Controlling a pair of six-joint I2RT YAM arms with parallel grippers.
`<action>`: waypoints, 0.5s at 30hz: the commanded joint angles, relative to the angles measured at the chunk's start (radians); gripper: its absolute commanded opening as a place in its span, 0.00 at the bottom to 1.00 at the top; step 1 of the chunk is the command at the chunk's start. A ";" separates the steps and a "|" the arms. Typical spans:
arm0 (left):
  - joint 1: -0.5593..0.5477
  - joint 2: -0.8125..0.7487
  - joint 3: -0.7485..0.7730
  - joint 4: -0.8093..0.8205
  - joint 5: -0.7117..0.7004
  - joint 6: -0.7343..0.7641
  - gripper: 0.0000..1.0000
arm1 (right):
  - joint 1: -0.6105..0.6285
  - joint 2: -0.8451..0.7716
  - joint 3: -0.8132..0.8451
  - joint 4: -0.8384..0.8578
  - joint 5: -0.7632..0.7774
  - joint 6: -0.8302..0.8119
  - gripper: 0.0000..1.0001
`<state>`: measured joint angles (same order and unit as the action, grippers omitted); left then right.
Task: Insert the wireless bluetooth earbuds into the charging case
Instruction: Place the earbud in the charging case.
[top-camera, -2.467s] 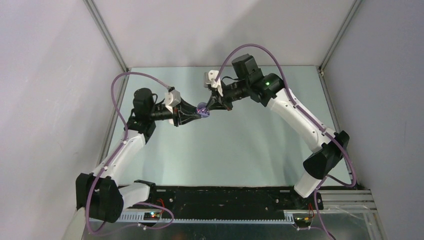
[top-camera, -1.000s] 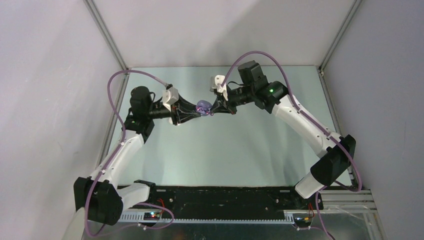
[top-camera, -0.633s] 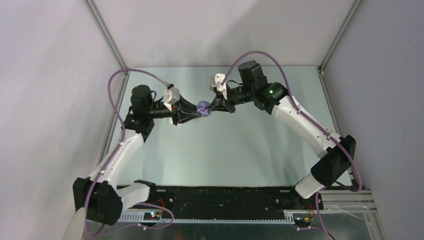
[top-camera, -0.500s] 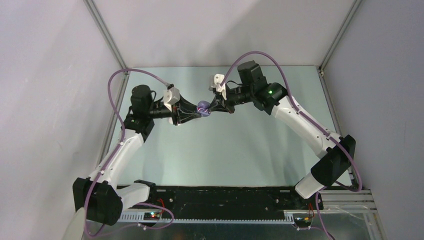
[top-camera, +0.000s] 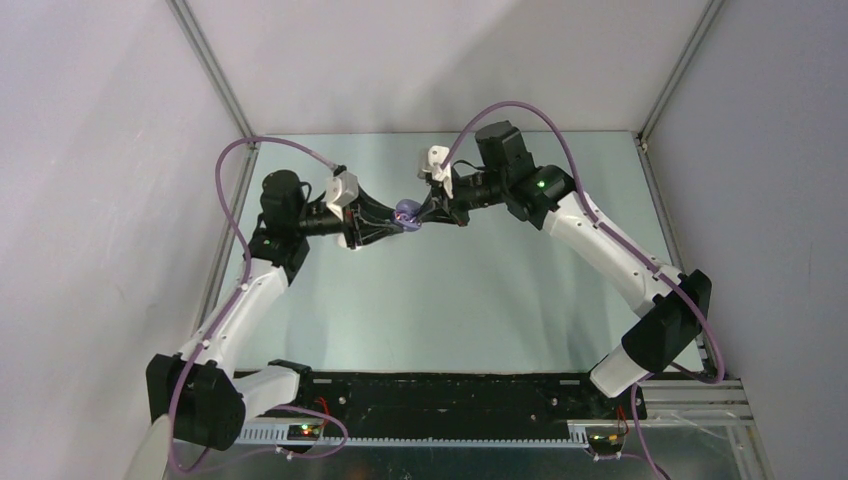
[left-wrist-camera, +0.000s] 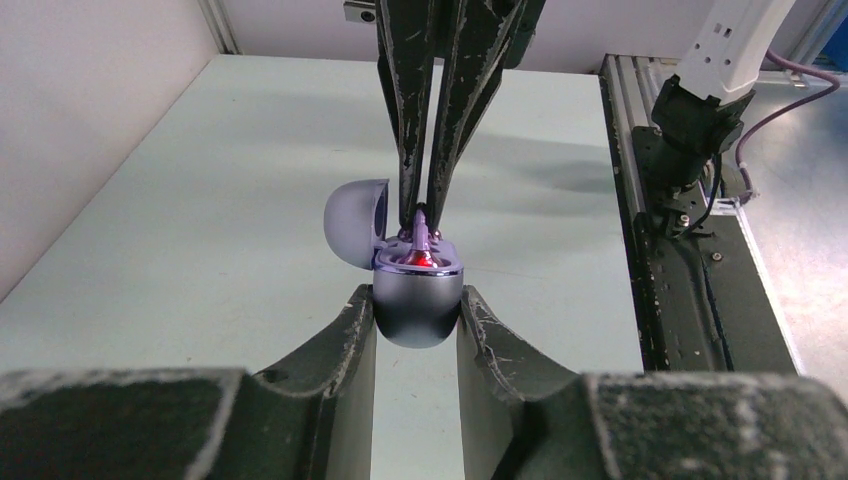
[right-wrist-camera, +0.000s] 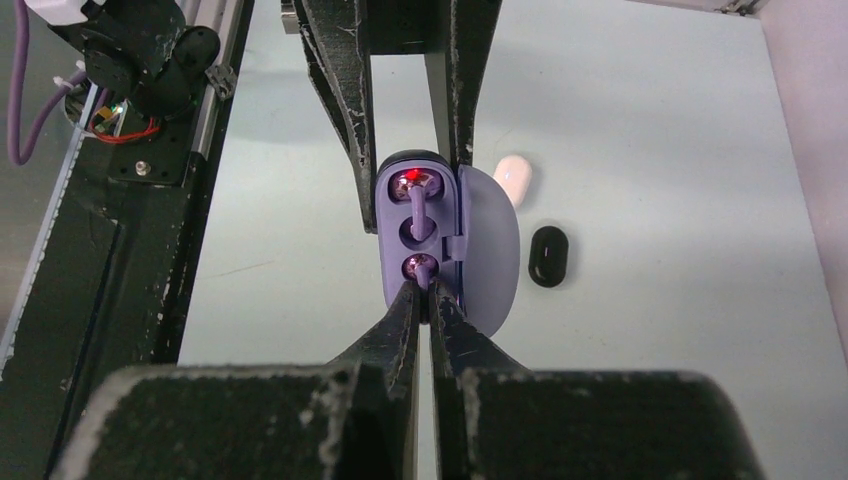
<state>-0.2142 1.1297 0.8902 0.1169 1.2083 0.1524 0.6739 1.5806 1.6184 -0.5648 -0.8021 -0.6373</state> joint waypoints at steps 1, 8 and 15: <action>-0.002 -0.002 0.000 0.140 0.024 -0.076 0.00 | -0.021 -0.008 0.000 0.028 -0.003 0.056 0.05; 0.000 0.002 0.004 0.115 0.024 -0.062 0.00 | -0.049 -0.019 0.059 0.005 -0.041 0.081 0.30; 0.014 0.013 0.026 0.027 0.007 0.015 0.00 | -0.085 -0.093 0.090 -0.098 -0.071 0.050 0.55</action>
<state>-0.2039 1.1408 0.8829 0.1856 1.1984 0.1093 0.6102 1.5677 1.6623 -0.6285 -0.8555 -0.5686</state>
